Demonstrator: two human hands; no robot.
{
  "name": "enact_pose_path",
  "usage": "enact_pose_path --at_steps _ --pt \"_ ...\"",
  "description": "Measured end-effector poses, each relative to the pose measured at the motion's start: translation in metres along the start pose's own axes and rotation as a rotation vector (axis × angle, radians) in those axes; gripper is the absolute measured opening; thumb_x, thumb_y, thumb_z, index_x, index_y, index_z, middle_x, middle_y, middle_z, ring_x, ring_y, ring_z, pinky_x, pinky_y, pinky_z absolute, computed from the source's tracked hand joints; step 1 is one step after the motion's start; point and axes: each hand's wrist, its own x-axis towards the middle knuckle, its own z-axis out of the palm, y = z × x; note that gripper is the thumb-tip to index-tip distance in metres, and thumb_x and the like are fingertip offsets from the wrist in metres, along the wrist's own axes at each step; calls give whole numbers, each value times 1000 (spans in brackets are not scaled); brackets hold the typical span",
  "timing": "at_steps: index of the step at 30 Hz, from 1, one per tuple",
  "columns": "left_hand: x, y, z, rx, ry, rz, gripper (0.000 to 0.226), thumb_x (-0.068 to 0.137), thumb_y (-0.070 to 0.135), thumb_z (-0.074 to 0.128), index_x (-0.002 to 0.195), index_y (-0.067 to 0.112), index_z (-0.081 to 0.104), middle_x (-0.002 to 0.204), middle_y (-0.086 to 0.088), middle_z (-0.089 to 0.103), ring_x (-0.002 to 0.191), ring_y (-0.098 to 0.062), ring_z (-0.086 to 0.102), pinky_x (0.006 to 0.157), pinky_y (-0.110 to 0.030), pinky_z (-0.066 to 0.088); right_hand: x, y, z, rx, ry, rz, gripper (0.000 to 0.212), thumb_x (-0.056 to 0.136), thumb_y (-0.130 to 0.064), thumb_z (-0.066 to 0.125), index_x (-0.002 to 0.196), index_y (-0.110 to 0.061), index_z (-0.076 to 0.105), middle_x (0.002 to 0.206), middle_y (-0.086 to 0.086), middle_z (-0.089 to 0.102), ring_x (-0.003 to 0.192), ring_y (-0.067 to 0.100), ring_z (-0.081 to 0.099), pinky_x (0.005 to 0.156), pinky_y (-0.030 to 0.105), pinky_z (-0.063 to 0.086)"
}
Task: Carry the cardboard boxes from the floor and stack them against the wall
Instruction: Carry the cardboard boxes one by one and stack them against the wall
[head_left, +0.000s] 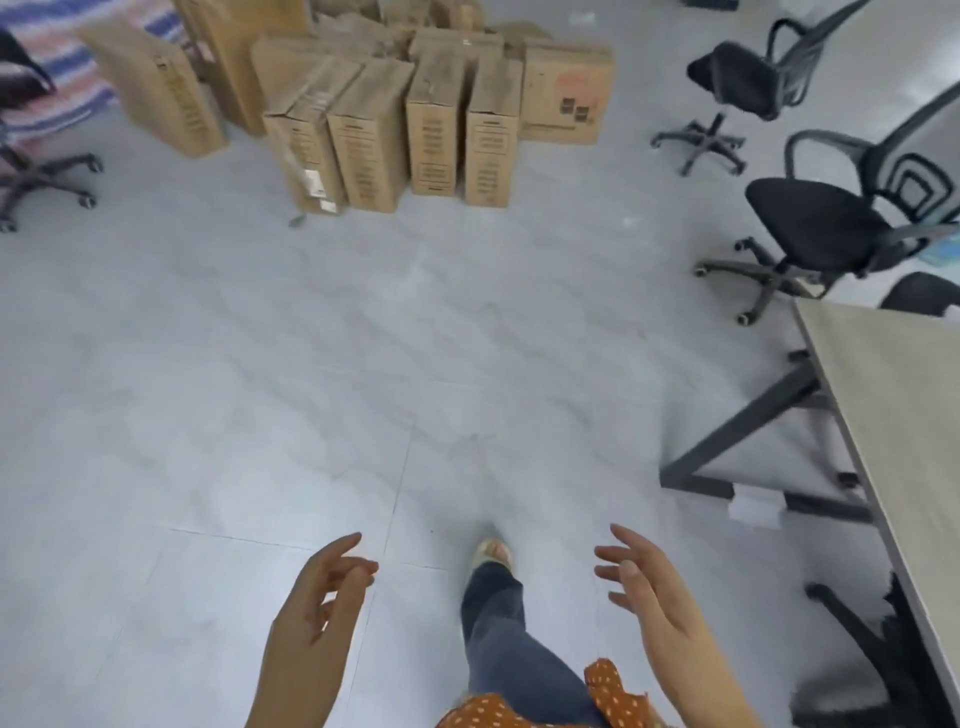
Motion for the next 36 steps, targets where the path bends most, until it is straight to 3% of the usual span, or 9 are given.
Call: enact_pose_path --at_steps 10,15,20,28,31,33,36 --pt "193 58 10 -19 141 39 29 93 3 51 102 28 64 93 8 71 85 -3 65 79 -26 51 214 -97 52 -32 -66 -75 27 98 -15 44 113 -30 60 98 -10 72 93 6 67 84 30 52" --pt "274 79 10 -33 211 12 27 94 4 51 102 26 64 91 10 71 83 -1 65 78 -22 51 307 -152 81 -111 -199 -127 24 98 -22 46 115 -36 57 101 -19 69 94 1 66 87 27 47" --pt "367 84 9 -27 245 -25 31 92 0 52 96 27 65 88 10 72 80 -3 66 79 -29 51 398 -187 120 -128 -200 -124 25 98 -21 46 115 -35 58 103 -16 69 95 4 67 91 34 47" --pt "583 140 -18 32 107 44 25 94 12 51 102 32 63 94 12 70 87 0 65 80 -26 50 547 -260 199 -29 -79 -77 24 99 -22 43 113 -35 59 99 -18 70 92 3 67 84 26 48" --pt "661 171 -26 54 57 61 26 95 11 50 102 33 63 94 11 71 87 0 65 80 -32 52 592 -287 218 -17 -22 -66 25 99 -21 42 113 -34 59 99 -18 70 91 4 67 82 24 48" --pt "705 186 -20 78 8 44 27 95 11 50 101 34 64 93 12 71 86 0 65 83 -37 51 621 -297 222 -10 20 -36 25 99 -21 42 112 -34 58 98 -20 69 91 3 67 81 23 48" --pt "765 210 4 120 -66 43 33 95 13 50 96 43 64 94 12 70 88 1 65 83 -33 51 671 -309 222 -15 68 24 22 99 -29 41 110 -42 55 97 -25 67 91 -2 65 72 19 50"
